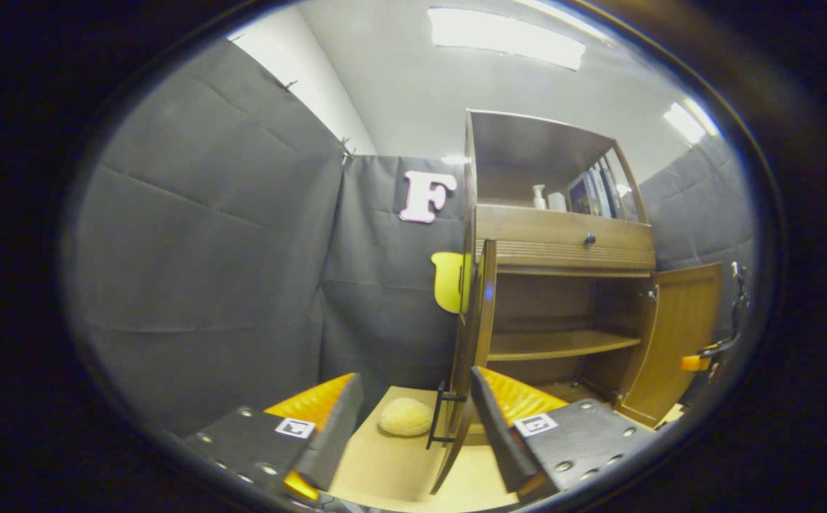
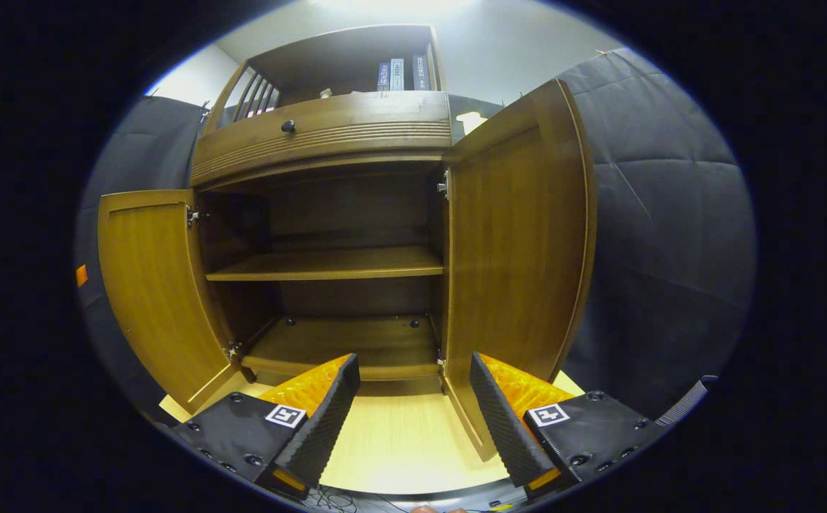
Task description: Open the right door of the double-door shoe cabinet with the right hand, and open the left door with the left hand.
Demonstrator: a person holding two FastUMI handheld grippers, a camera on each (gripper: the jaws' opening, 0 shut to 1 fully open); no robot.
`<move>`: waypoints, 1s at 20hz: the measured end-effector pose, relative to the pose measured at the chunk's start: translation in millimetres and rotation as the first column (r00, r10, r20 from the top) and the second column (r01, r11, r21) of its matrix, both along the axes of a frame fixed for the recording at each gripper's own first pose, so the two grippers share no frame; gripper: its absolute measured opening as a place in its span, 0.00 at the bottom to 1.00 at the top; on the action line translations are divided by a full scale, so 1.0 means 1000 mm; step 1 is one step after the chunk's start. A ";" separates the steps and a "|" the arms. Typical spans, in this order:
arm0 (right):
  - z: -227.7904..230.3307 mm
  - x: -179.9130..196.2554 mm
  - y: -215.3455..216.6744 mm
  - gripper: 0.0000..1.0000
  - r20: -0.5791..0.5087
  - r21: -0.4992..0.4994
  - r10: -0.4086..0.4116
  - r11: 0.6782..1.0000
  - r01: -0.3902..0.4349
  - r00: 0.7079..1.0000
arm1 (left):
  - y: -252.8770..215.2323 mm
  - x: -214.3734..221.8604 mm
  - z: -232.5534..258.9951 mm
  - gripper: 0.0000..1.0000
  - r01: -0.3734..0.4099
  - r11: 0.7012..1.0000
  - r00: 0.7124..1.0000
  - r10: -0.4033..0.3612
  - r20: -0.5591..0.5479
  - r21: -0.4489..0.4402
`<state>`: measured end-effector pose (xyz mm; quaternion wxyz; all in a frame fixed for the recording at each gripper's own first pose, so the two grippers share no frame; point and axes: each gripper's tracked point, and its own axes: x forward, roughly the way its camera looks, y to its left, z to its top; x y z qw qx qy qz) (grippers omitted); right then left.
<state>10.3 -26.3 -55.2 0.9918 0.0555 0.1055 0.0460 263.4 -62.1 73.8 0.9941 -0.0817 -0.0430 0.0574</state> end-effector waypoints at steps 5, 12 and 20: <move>0.007 -0.009 -0.004 0.94 0.016 -0.001 0.106 0.994 -0.106 0.994 | -0.049 -0.027 0.005 0.94 -0.025 0.999 1.000 0.025 -0.008 -0.026; 0.010 -0.030 -0.021 0.93 -0.001 0.032 0.180 0.983 -0.180 0.984 | -0.136 -0.023 0.004 0.94 0.015 0.999 0.999 -0.016 -0.043 -0.035; 0.027 -0.029 -0.031 0.96 0.075 0.017 0.103 0.994 -0.105 0.992 | -0.186 0.010 0.007 0.95 0.093 0.995 0.996 -0.093 -0.014 -0.018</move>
